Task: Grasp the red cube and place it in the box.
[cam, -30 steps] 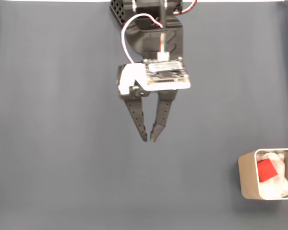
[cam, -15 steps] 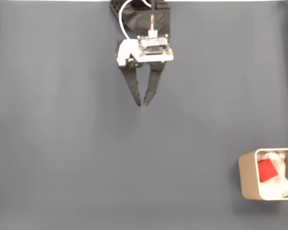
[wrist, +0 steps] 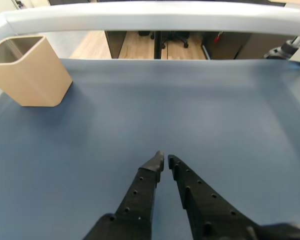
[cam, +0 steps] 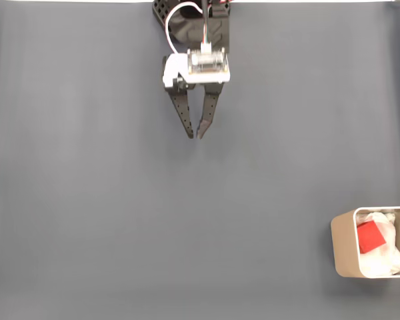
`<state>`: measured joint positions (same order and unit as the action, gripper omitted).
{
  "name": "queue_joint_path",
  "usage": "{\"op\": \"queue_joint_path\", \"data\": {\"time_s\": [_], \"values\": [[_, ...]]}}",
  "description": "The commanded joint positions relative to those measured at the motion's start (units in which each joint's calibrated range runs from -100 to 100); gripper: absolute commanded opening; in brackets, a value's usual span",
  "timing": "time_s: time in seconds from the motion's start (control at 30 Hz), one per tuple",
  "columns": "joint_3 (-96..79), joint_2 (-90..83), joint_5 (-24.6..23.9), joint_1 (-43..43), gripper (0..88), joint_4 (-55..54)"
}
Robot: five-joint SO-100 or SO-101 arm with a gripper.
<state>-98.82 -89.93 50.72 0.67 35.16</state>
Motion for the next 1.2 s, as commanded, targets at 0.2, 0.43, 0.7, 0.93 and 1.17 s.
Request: {"op": "queue_joint_path", "data": {"time_s": [0.2, 0.43, 0.7, 0.93, 1.17], "values": [[-0.99, -5.91, -1.76, 1.61, 0.0, 15.25], [-0.99, -8.86, -1.86, -0.24, 0.0, 26.48], [-0.99, -10.07, -2.1, -0.1, 0.0, 36.64], [-0.99, -10.07, -2.3, -0.38, 0.0, 40.66], [-0.99, -10.07, -1.61, -0.6, 2.1, 40.74]]}}
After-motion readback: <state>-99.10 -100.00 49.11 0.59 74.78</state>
